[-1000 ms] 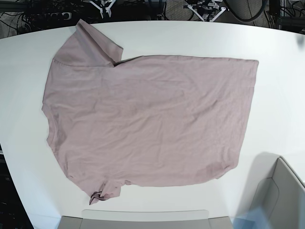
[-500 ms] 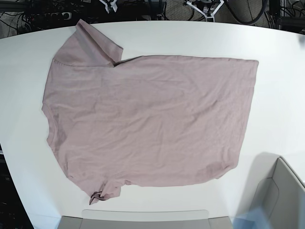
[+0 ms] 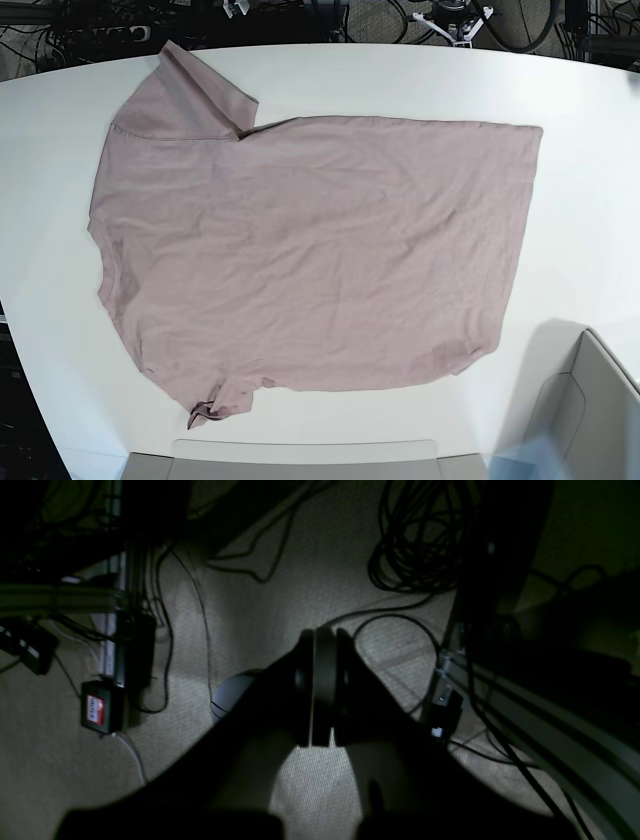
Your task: Fold the T-shirt properly
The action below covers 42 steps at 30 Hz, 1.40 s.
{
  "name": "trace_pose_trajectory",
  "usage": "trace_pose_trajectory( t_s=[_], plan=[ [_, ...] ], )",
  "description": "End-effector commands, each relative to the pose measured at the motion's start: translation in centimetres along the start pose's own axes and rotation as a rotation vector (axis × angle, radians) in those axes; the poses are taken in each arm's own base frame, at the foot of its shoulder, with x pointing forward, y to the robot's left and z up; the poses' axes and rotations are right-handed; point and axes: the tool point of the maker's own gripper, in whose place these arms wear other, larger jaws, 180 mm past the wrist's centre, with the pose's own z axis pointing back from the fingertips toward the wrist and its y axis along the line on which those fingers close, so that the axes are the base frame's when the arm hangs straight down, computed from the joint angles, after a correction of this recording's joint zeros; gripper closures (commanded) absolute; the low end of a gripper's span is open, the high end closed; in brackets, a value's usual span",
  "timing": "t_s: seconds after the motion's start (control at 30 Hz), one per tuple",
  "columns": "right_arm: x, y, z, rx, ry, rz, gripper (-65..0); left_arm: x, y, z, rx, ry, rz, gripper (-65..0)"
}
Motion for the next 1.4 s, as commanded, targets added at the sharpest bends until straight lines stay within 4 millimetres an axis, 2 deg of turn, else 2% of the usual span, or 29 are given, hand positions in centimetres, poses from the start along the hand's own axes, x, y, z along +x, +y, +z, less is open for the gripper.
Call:
trace_pose_trajectory(
  t_s=[0.0, 0.17, 0.3, 0.47, 0.63, 0.73, 0.83, 1.0, 1.1, 1.23, 1.37],
  plan=[
    [-0.1, 0.1, 0.1, 0.010, -0.008, -0.002, 0.0, 0.3, 0.3, 0.1, 0.006, -0.016, -0.005, -0.3],
    [-0.2, -0.9, 0.4, -0.006, -0.006, 0.002, 0.0, 0.1, 0.5, 0.1, 0.008, -0.013, -0.006, 0.0],
    [-0.3, -1.7, 1.1, -0.018, -0.029, 0.021, 0.0, -1.4, 1.0, 0.9, 0.011, 0.006, -0.018, 0.0],
    [-0.3, 0.3, 3.0, 0.006, -0.115, 0.070, 0.0, -3.4, 2.4, 2.9, 0.023, 0.049, -0.039, 0.0],
    [-2.0, 1.9, 5.2, 0.026, -0.145, 0.095, 0.0, -3.5, 3.8, 5.3, 0.034, 0.036, -0.062, 0.0],
    [-2.7, 2.1, 7.1, 0.032, -0.172, 0.099, 0.0, -3.4, 4.5, 6.9, 0.038, 0.011, -0.077, 0.0],
    [-2.4, 1.8, 9.3, 0.040, -0.223, 0.054, 0.0, -2.3, 5.1, 8.2, 0.044, -0.032, -0.087, 0.0],
    [0.3, -1.2, 13.9, -0.018, -0.332, 0.000, 0.0, 1.2, 6.4, 10.3, 0.050, -0.135, -0.124, 0.0],
    [2.6, -2.7, 17.1, -0.075, -0.404, 0.008, 0.0, 2.7, 7.3, 11.5, 0.053, -0.158, -0.153, 0.0],
    [4.6, -2.4, 20.5, -0.100, -0.468, 0.046, 0.0, 4.2, 7.9, 12.9, 0.054, -0.161, -0.185, 0.0],
    [7.1, -2.0, 24.4, -0.132, -0.558, 0.092, 0.0, 6.6, 8.0, 15.2, 0.042, -0.223, -0.219, 0.0]
  ],
)
